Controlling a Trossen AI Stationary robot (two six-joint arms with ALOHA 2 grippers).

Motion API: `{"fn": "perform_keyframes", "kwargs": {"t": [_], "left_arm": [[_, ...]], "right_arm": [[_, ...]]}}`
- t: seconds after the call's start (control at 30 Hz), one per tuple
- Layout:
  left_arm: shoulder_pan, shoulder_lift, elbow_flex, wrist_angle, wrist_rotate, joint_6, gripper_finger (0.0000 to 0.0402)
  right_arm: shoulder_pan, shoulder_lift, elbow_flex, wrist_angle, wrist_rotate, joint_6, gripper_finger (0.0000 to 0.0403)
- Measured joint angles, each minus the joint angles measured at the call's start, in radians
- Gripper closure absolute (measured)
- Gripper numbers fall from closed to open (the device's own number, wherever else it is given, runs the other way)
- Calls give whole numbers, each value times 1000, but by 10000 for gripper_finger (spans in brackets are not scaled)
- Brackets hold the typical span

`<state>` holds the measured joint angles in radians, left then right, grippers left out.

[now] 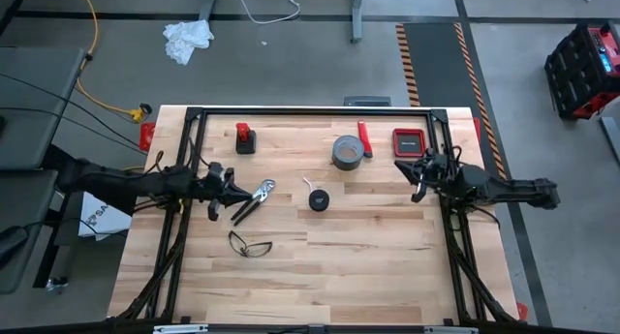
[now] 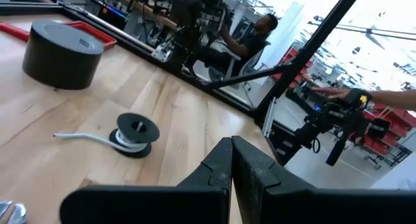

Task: Coil cords
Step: Return to Home Position

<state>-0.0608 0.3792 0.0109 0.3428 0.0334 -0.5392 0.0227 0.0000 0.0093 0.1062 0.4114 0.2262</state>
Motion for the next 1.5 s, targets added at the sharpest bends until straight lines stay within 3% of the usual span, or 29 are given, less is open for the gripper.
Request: {"fn": "perform_keyframes", "kwargs": {"t": [0.33, 0.5, 0.63, 0.83, 1.07, 1.17, 1.5], "left_arm": [[1, -249, 0, -287, 0, 0, 397], [2, -379, 0, -330, -12, 0, 397], [2, -375, 1, -260, -17, 0, 397], [-8, -377, 1, -287, 2, 2, 396], [-88, -376, 0, -328, -91, 556, 396], [-86, -376, 0, -329, -85, 699, 396], [10, -368, 0, -333, -57, 594, 396]], "right_arm": [[9, 14, 0, -30, -1, 0, 403], [9, 14, 0, -39, -2, 0, 403], [9, 16, 0, -38, -2, 0, 403], [9, 21, 0, -39, -2, 0, 403], [9, 21, 0, -39, -2, 0, 403], [9, 21, 0, -39, -3, 0, 403], [9, 22, 0, -39, -3, 0, 403]]}}
